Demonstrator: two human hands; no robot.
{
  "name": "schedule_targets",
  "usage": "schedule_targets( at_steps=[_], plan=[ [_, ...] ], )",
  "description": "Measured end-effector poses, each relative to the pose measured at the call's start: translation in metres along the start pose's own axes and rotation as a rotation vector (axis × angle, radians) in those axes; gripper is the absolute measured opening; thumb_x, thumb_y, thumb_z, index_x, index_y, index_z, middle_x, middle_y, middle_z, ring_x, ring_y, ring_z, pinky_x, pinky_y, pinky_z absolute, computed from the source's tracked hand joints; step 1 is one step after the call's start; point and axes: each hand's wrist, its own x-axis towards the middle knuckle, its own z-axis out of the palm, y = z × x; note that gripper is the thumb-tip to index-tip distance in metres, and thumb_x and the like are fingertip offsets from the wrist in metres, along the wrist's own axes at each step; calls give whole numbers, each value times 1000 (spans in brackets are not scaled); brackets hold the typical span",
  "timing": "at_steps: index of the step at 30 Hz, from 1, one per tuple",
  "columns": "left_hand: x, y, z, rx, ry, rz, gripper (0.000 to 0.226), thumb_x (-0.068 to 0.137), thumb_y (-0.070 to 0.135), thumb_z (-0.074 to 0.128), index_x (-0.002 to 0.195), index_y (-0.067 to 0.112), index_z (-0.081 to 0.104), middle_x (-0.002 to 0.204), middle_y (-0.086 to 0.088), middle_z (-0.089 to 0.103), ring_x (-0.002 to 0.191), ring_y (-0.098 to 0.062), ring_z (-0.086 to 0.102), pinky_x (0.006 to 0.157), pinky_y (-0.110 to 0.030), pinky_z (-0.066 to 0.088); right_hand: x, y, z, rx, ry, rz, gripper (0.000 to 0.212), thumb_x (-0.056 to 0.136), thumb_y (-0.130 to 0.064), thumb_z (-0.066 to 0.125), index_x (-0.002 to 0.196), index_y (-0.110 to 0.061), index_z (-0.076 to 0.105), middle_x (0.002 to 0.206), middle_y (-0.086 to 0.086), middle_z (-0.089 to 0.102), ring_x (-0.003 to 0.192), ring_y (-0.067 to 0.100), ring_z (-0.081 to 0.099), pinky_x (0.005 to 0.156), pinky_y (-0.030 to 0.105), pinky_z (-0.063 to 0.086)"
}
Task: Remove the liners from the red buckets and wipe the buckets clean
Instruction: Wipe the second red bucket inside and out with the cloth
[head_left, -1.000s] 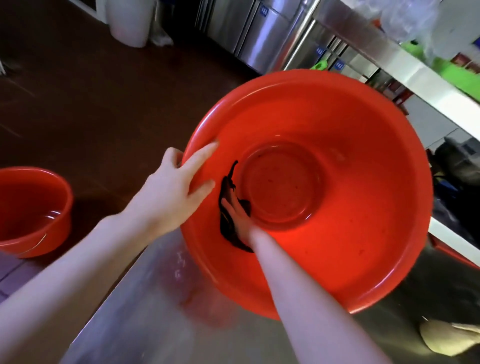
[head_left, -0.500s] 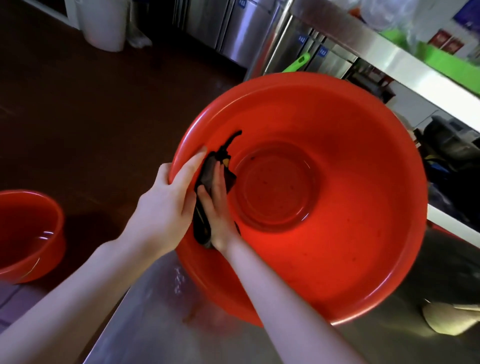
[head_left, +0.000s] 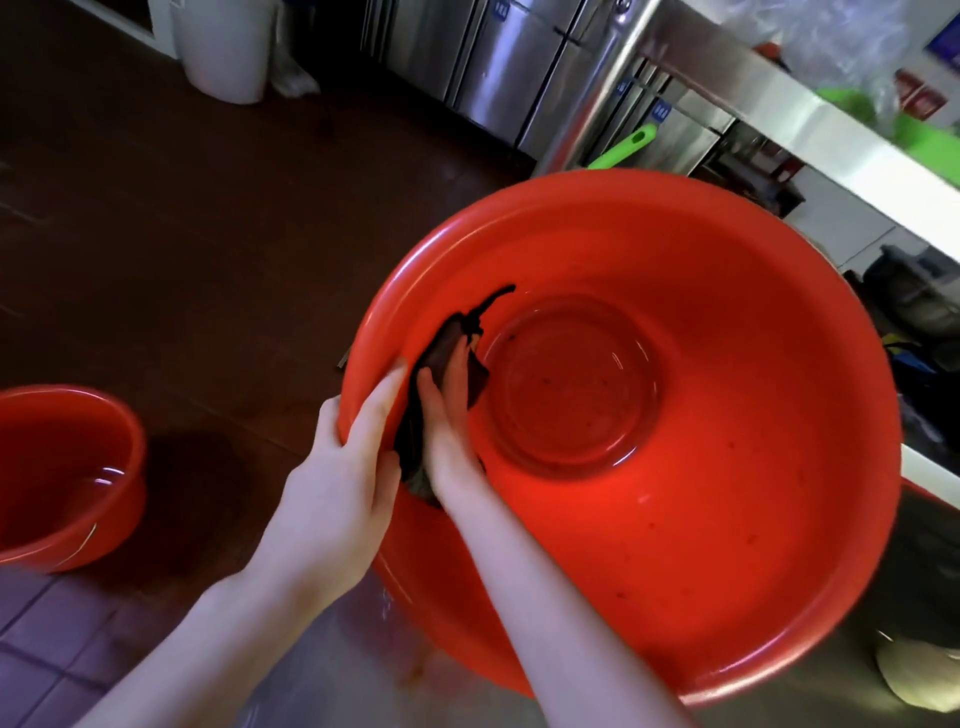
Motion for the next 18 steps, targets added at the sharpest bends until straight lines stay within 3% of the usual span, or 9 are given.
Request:
schedule_targets(
  at_steps=[3,7,10,13,16,18],
  plan=[
    [4,-3,-4,5,-12,11,84,96,16,49,139,68,-2,138,4,32,79,-24,63,71,-29,46,5,-17,8,74,55,-43,72,88,-61,37,147,-47,-2,162,-14,0,147,-1,1,123,36,6],
    [-2,1,-3,-9,-31,25,83,96,19,49,140,67,-3,140,5,29,74,-19,64,70,-26,48,31,-3,-7,326,117,-28,58,106,-27,37,153,-31,3,163,-8,6,149,8,9,123,43,11],
    [-6,3,-3,-7,-57,15,82,97,23,48,141,66,-6,141,3,28,69,-15,64,65,-29,54,44,18,-14,409,92,103,56,105,-28,36,155,-30,9,161,-8,15,148,14,18,122,44,16],
    [8,0,-16,188,-52,24,78,96,35,46,142,62,-12,137,-3,34,66,-21,63,61,-34,55,42,37,-14,215,48,150,60,105,-32,37,155,-27,6,163,-3,11,150,14,13,122,44,14],
    [42,-1,-39,261,-39,123,74,94,33,54,149,52,8,141,-9,32,109,-34,57,93,-43,50,30,57,-20,-103,-89,88,62,105,-32,38,155,-23,3,164,-4,2,150,9,1,123,42,7],
    [66,4,-50,273,-13,203,67,94,26,55,148,46,21,142,-7,29,111,-32,52,95,-43,49,24,65,-26,-248,-165,77,62,104,-36,36,156,-26,3,164,-7,0,150,7,-2,123,44,5]
  ],
)
